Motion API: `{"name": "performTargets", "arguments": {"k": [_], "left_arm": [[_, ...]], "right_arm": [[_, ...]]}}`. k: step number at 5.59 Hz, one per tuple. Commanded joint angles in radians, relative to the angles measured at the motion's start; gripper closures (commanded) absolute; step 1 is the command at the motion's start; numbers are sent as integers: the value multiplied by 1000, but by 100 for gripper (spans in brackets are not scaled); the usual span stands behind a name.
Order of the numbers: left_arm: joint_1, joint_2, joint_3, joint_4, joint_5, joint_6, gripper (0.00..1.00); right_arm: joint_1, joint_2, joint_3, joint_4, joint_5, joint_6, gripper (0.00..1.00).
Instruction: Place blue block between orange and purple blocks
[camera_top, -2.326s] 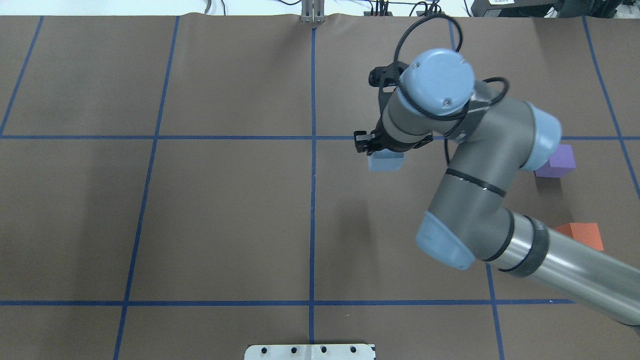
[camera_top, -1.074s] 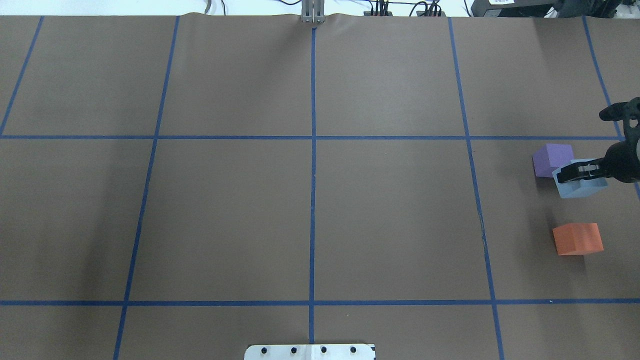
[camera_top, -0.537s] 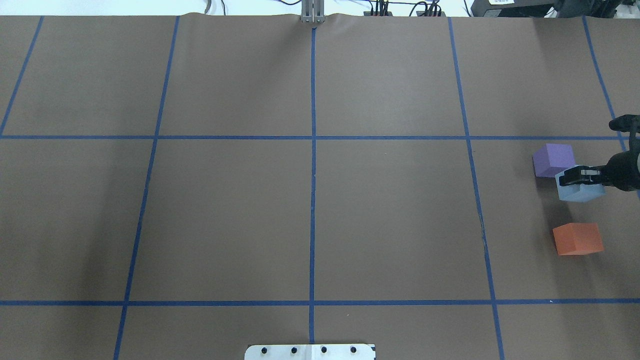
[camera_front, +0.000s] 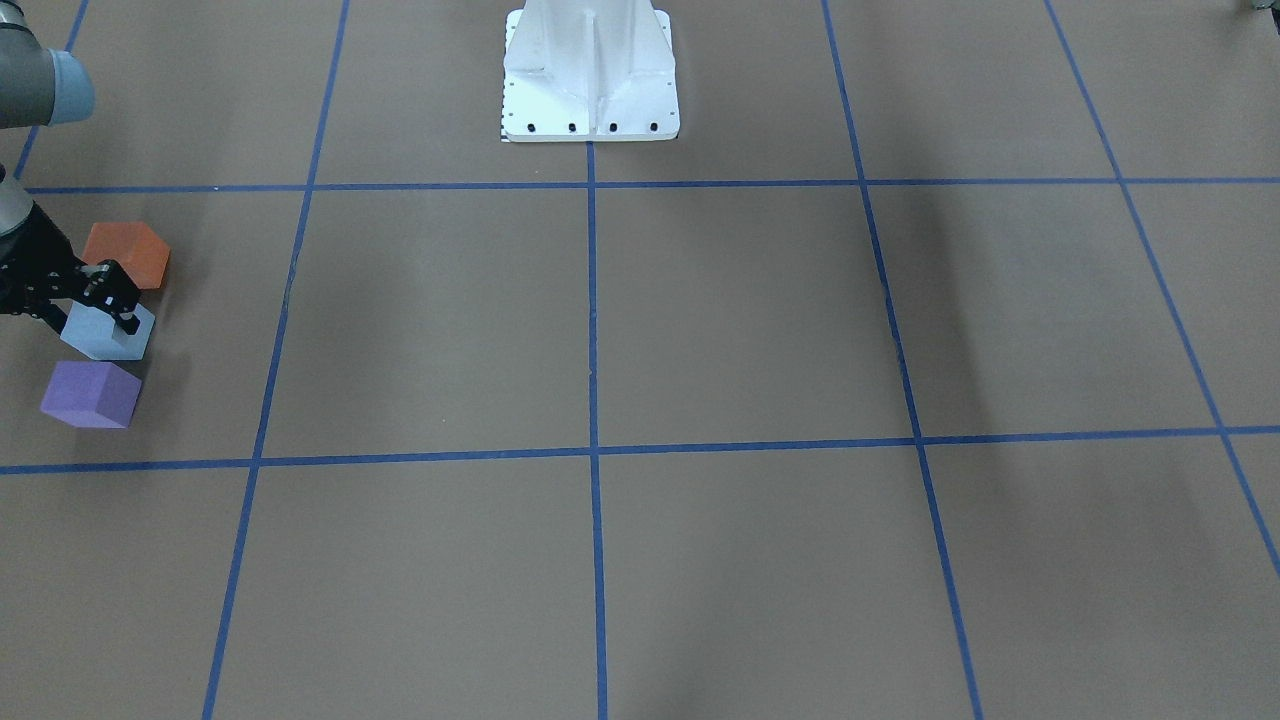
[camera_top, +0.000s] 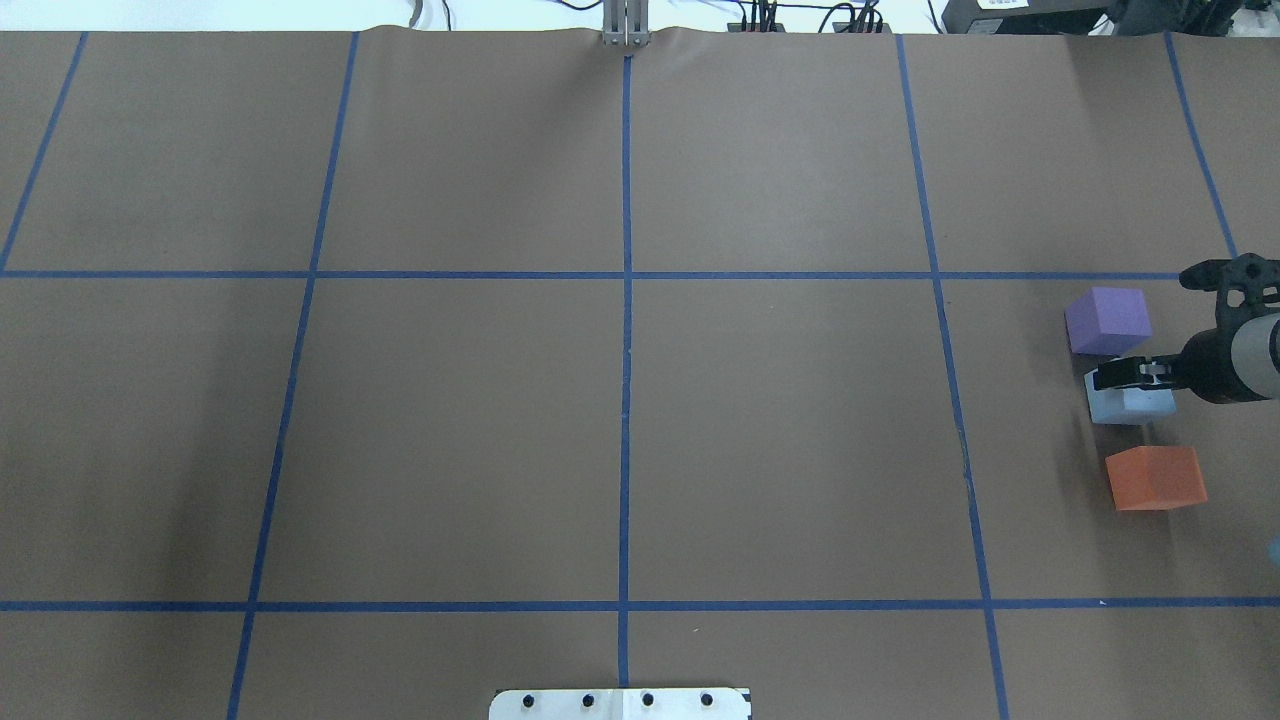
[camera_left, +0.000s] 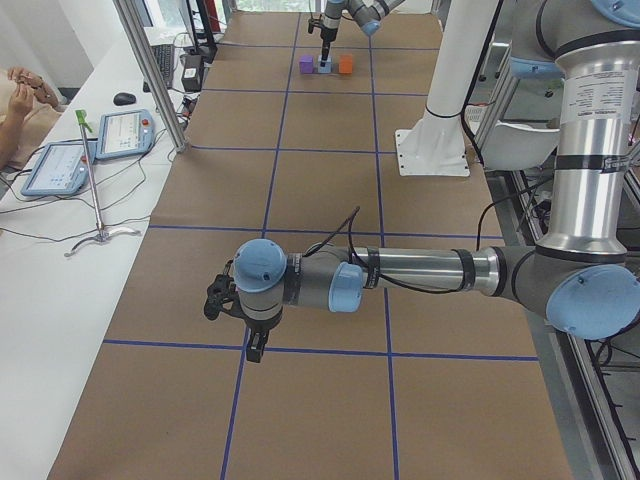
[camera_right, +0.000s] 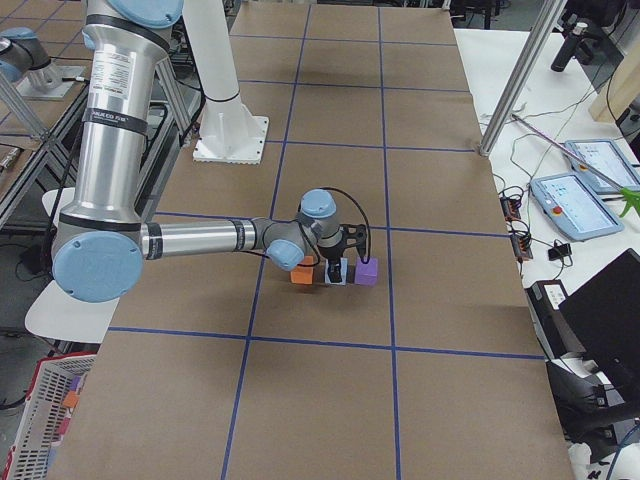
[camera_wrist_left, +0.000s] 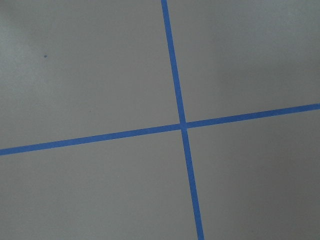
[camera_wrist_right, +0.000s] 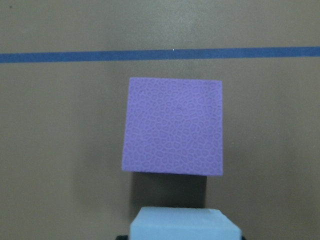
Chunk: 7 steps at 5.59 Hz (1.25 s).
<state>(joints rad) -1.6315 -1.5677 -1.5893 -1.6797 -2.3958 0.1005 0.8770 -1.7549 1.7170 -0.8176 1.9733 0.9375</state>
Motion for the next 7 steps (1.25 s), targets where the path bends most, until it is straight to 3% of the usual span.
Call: {"name": "performTargets", "arguments": {"k": [1, 3, 5, 6, 7], "left_arm": [[1, 0, 0, 0, 0, -1, 0], [1, 0, 0, 0, 0, 1, 0], [1, 2, 0, -2, 0, 1, 0], [1, 2, 2, 0, 0, 1, 0], [1, 9, 2, -2, 0, 1, 0]], "right_arm": [[-3, 3, 9, -2, 11, -28, 0], [293, 8, 22, -140, 259, -328, 0], [556, 26, 22, -478, 376, -825, 0], [630, 32, 53, -629, 384, -918, 0], [646, 32, 65, -679, 369, -919, 0]]}}
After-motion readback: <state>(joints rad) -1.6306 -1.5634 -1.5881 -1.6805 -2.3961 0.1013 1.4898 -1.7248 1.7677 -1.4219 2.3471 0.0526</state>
